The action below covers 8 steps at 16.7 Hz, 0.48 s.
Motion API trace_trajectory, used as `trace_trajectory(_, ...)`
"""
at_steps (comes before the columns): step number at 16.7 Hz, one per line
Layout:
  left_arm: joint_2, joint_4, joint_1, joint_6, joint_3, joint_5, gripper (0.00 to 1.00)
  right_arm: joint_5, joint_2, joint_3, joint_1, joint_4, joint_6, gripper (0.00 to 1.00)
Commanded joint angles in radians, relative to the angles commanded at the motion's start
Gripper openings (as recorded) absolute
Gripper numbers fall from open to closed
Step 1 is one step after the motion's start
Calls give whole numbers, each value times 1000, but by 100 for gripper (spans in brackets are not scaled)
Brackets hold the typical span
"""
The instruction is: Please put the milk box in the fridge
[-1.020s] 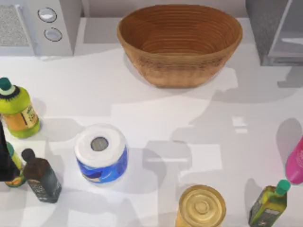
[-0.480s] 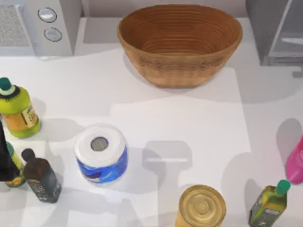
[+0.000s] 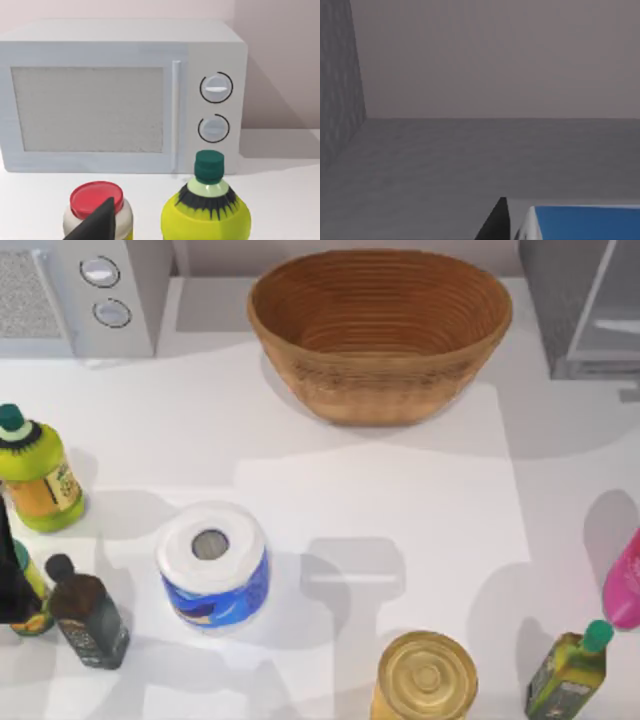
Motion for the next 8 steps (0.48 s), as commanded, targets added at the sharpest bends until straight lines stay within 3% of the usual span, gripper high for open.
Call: trace_trajectory(8, 0, 0, 0, 0, 0, 0, 100, 39, 145, 365, 20, -189, 1, 0)
